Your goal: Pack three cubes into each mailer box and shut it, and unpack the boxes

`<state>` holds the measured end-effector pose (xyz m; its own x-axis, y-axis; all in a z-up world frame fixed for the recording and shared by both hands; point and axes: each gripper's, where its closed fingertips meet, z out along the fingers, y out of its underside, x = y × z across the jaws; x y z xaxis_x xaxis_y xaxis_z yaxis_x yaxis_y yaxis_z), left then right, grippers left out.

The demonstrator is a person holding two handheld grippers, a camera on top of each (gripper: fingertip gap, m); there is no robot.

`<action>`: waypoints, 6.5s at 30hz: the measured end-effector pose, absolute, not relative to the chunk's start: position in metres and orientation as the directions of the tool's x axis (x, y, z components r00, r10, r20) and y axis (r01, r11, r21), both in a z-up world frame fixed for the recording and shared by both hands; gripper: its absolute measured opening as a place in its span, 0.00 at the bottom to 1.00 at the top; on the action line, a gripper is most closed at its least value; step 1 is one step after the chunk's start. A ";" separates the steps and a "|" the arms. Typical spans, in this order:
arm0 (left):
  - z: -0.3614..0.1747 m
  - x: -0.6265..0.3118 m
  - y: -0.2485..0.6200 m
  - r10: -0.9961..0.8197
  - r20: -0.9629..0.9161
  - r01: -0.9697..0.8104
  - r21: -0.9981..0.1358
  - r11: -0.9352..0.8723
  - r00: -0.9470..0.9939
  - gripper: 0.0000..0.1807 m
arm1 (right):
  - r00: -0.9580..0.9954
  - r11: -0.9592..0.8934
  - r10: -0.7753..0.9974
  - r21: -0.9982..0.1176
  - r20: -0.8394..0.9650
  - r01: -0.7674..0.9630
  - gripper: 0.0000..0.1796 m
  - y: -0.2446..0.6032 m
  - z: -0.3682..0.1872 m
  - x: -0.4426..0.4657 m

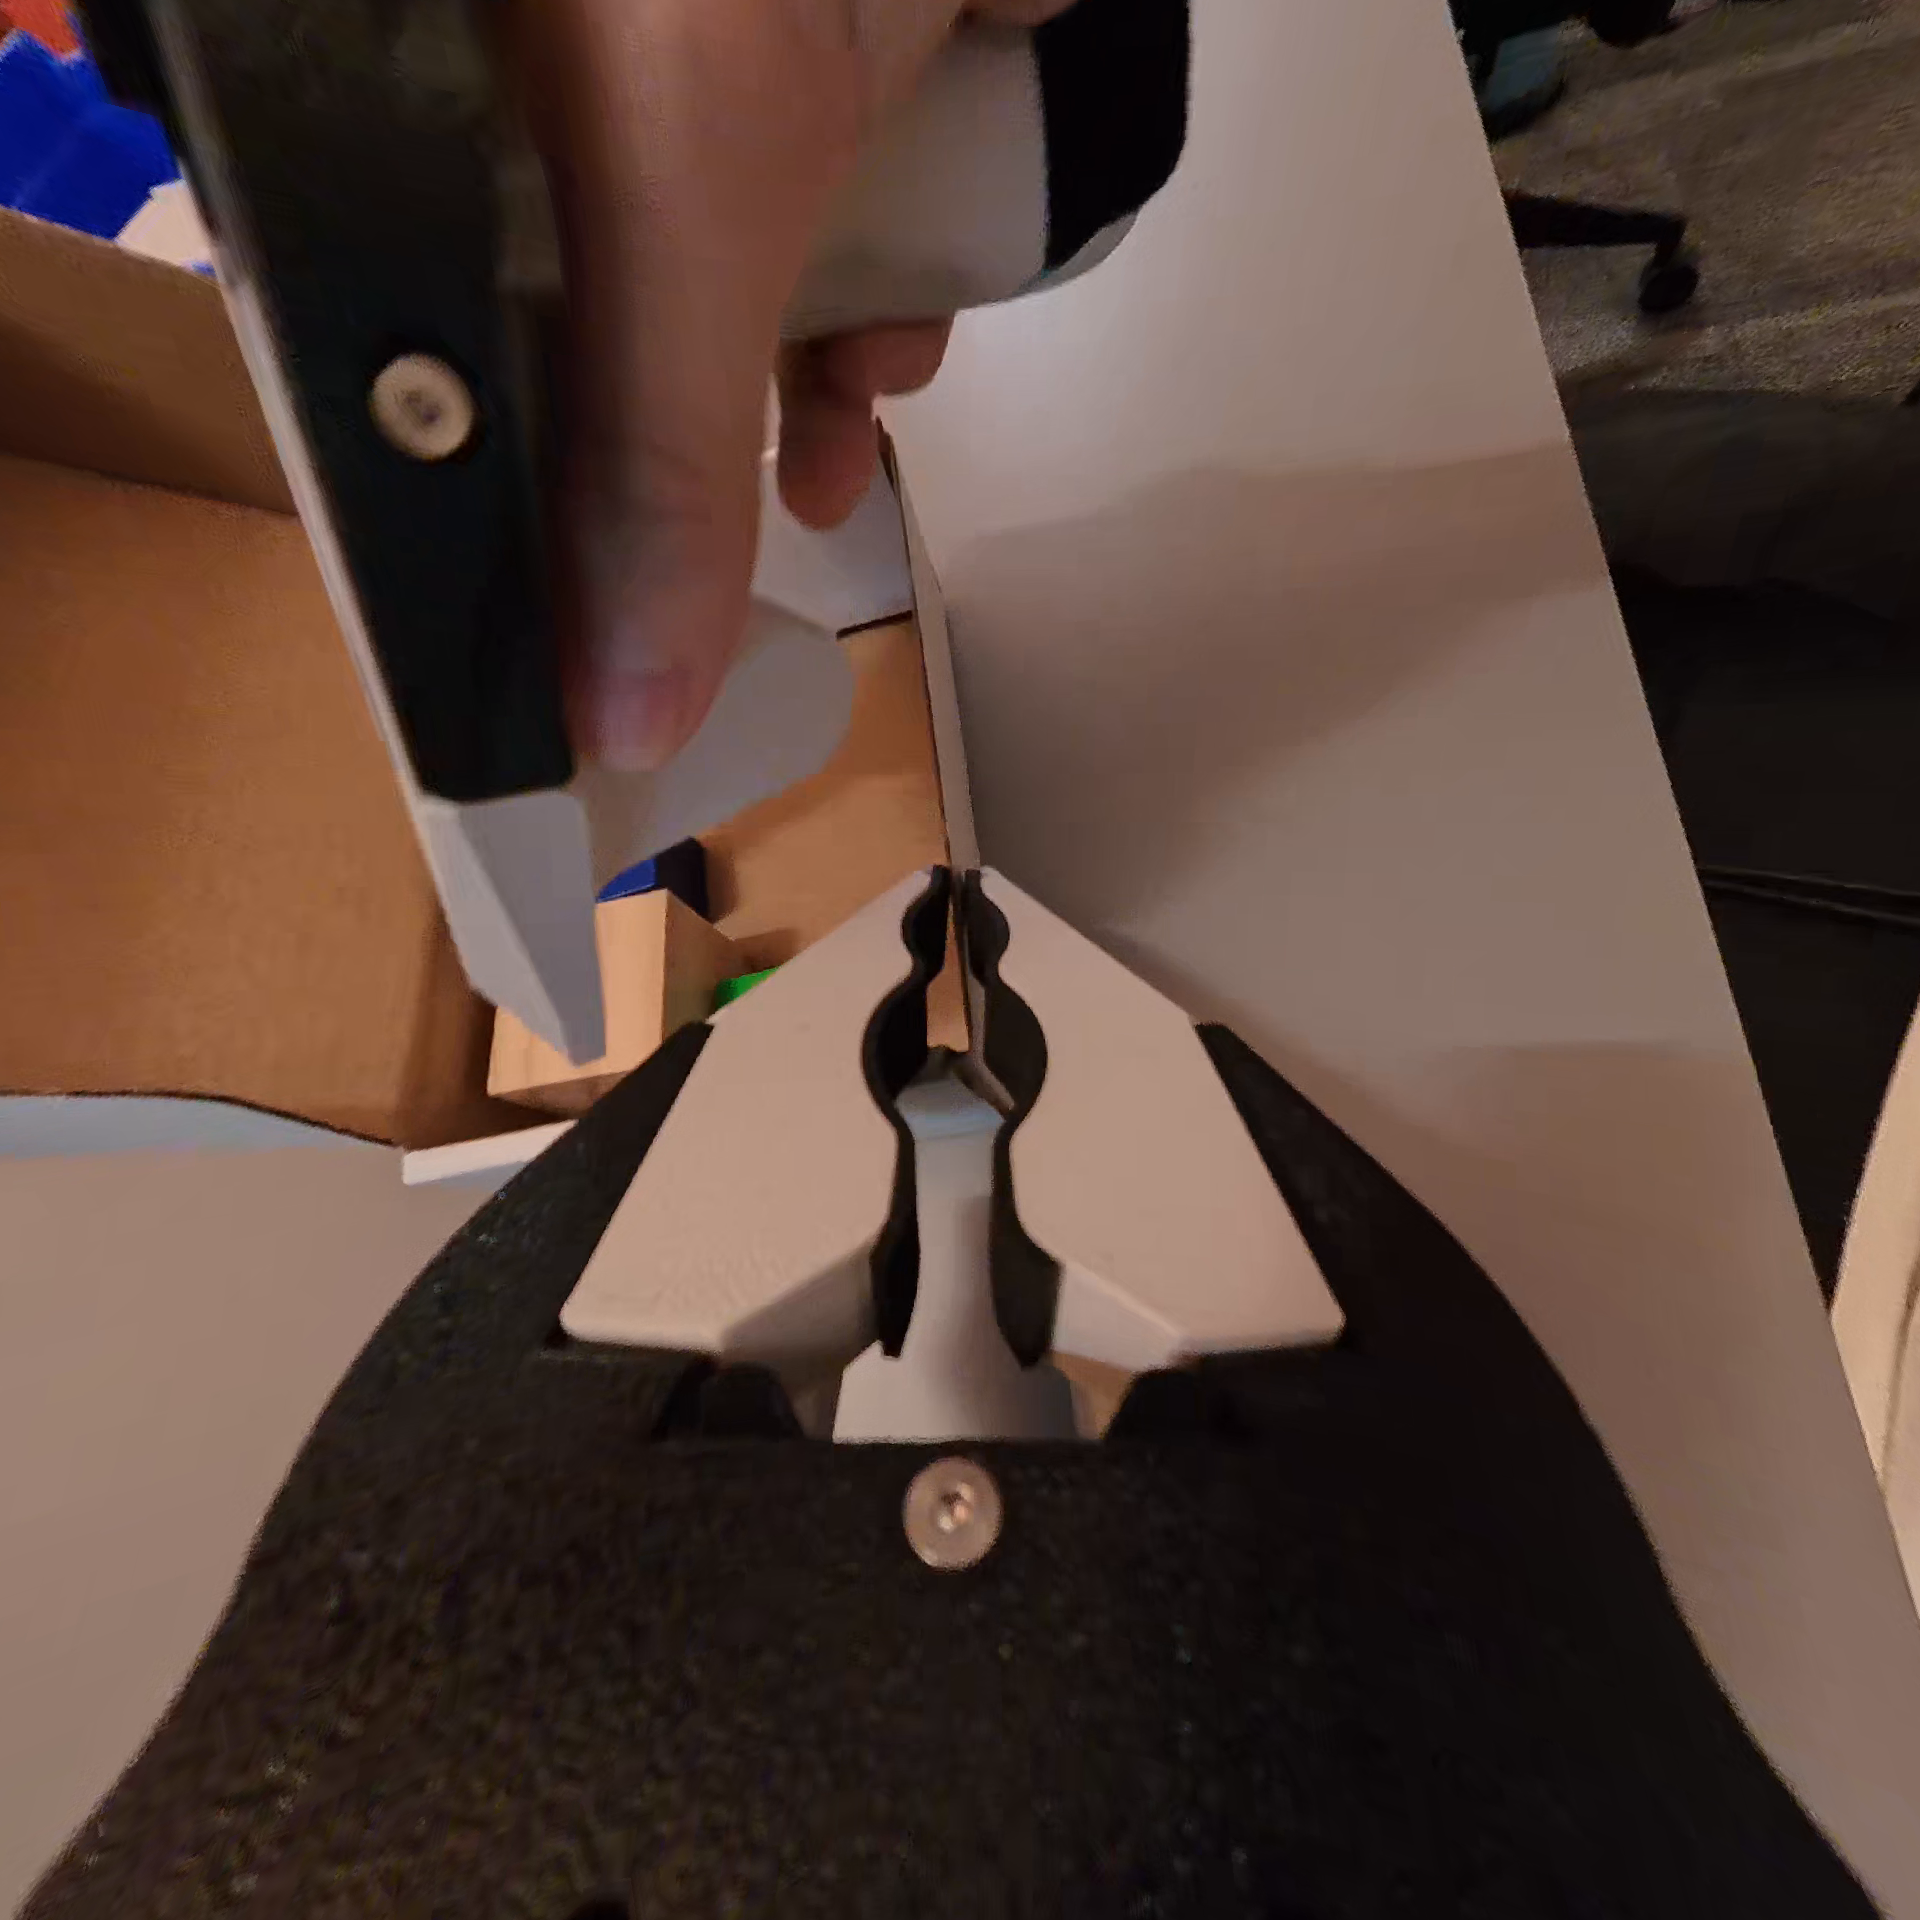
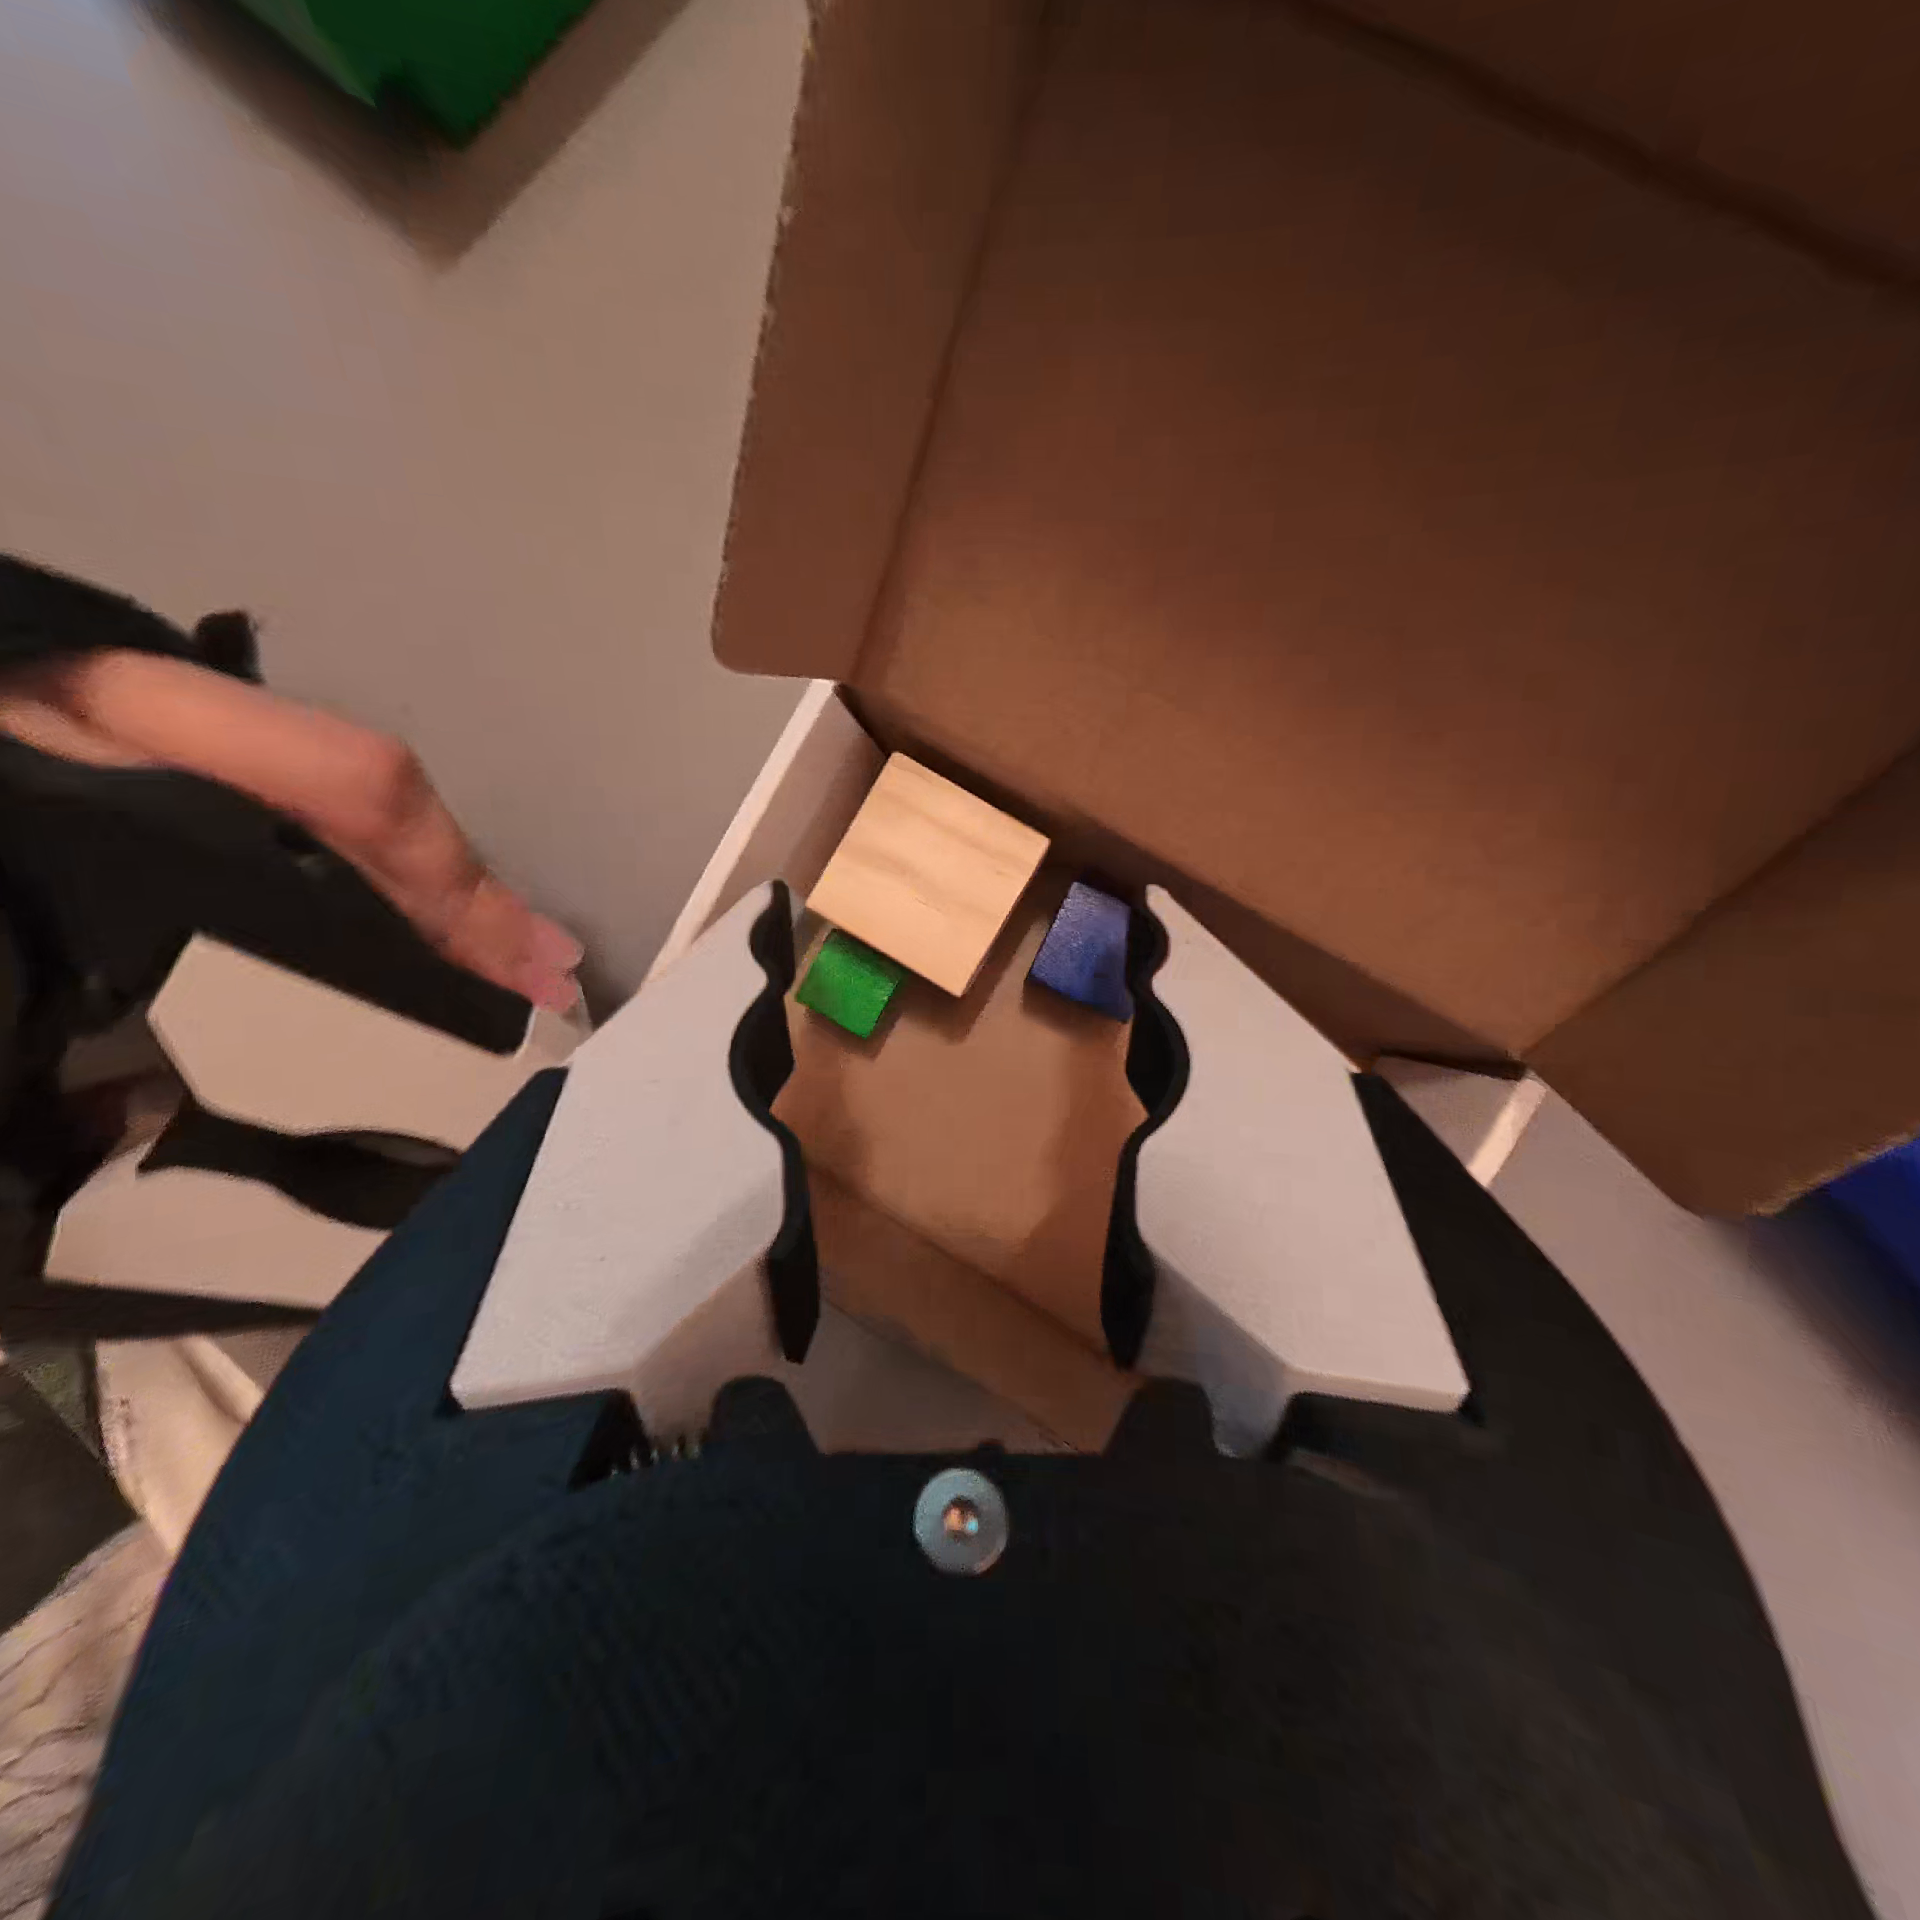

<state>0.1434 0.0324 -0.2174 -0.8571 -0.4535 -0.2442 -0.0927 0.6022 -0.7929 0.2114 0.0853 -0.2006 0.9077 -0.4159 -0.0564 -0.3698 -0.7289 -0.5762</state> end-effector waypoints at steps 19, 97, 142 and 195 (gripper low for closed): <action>-0.216 0.146 0.026 -0.447 -0.286 -0.023 -0.821 0.571 -0.848 0.00 | 0.906 -0.828 -0.423 -0.396 -0.026 -0.398 0.25 0.079 -0.221 0.208; -0.217 0.153 0.022 -0.431 -0.243 -0.012 -0.860 0.509 -0.869 0.00 | 0.500 -0.564 -0.819 -0.558 0.283 -0.608 0.15 -0.145 -0.166 0.449; -0.219 0.150 0.021 -0.394 -0.307 0.052 -0.841 0.539 -0.866 0.01 | 0.875 -0.830 0.462 -0.278 0.145 0.484 0.11 0.030 -0.221 0.203; -0.218 0.150 0.021 -0.396 -0.318 0.059 -0.838 0.543 -0.861 0.01 | 0.805 -0.459 -0.593 -0.817 -0.012 -0.350 0.32 0.003 -0.141 0.306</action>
<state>0.1503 0.0213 -0.2184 -0.8614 -0.3963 -0.3178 0.0592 0.5430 -0.8376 0.3056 0.0035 -0.1412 0.8053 -0.5927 -0.0120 -0.3499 -0.4588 -0.8167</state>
